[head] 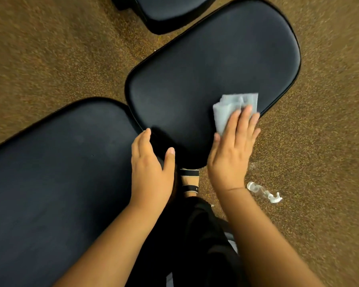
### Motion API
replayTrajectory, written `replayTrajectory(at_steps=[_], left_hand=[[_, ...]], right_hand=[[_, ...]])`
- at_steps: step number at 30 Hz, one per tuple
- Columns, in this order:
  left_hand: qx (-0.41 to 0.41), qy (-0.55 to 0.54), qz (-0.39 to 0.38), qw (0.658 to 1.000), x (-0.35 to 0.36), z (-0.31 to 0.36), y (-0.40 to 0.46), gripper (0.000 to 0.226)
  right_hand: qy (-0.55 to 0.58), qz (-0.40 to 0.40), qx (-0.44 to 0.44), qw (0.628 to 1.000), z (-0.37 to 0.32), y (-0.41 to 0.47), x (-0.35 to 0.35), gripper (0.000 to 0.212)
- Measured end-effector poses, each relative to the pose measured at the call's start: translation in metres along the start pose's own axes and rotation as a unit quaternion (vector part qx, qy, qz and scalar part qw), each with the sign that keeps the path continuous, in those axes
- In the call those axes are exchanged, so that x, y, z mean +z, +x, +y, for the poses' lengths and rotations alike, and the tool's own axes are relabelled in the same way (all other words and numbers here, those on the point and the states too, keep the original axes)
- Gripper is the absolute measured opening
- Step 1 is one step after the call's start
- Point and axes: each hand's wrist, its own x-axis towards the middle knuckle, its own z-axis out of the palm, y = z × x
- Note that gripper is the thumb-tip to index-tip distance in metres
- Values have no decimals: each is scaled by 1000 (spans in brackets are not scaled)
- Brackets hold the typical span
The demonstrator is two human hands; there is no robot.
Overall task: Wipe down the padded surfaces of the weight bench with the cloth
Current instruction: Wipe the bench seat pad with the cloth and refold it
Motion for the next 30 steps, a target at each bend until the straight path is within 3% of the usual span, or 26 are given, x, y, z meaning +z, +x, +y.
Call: replayTrajectory(at_steps=[4,8,11,14,16,25,30], left_hand=[[-13,-27,-1,1000,-8,-6,-1,61],[-5,-28,-11,1000,-16,-8,-8,55],[19,2,-17,1000,-23,-11,-8,49],[40,85,-29,995,-36,-18,-4,49],[43,145,-28,988,-48,-24,-3,50],[41,217,11,975,-78,-51,-4,52],[56,230,0,972,-87,-56,-9,55]], right_hand=[[-106,-11,-39,994,5,70,-21,66],[-114,-19,-50,992,-7,110,-24,64],[-96,-73,-177,977,-25,82,-12,53],[-94,-159,-335,924,-31,25,0,52],[-102,-190,-377,900,-29,8,0,55],[-90,-171,-308,931,-106,91,38,49],[-119,-188,-345,912,-123,89,49,51]])
